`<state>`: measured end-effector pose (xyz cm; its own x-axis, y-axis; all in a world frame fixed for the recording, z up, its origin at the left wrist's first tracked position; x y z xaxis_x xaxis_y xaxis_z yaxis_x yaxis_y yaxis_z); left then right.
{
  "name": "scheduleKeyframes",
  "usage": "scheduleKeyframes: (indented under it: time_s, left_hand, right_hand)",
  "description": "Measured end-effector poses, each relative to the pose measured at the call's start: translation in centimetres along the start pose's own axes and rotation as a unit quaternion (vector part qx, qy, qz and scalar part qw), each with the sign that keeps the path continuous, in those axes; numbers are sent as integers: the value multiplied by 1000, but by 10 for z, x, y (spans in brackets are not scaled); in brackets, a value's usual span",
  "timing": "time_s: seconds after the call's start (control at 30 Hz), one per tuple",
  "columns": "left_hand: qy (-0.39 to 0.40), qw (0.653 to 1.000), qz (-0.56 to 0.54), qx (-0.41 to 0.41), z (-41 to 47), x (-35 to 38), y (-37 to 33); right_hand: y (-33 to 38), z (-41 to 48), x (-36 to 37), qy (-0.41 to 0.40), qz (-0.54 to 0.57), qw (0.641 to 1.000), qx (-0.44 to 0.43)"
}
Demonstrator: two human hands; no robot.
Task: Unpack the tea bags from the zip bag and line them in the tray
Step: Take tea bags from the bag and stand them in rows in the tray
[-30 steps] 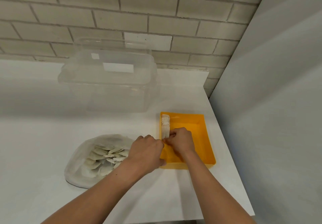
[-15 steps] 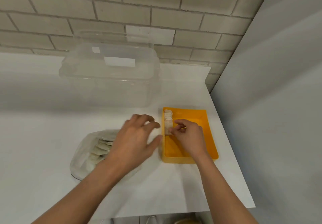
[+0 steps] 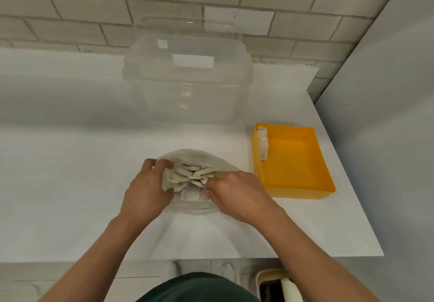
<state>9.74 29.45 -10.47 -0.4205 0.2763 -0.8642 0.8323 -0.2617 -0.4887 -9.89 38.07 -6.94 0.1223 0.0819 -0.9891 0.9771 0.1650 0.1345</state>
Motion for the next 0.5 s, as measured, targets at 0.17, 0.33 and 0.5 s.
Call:
scheduleKeyframes:
  time_s: [0.17, 0.33, 0.5]
  left_hand:
    - [7, 994, -39, 104, 21, -9, -18]
    - [54, 989, -28, 138, 27, -10, -22]
    - [108, 978, -53, 173, 38, -7, -13]
  right_hand:
    - [-4, -11, -13, 36, -32, 989, 142]
    - [-5, -23, -18, 29, 8, 972, 235]
    - [9, -1, -10, -27, 58, 970, 233]
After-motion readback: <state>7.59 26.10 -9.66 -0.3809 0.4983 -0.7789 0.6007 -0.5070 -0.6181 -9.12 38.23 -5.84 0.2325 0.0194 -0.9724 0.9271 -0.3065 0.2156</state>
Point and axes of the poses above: each hand's wrist, its own z-axis towards the middle knuckle, its own x-axis out of the palm, y = z × x, the point moved 1 cm from there along z, towards the middle knuckle
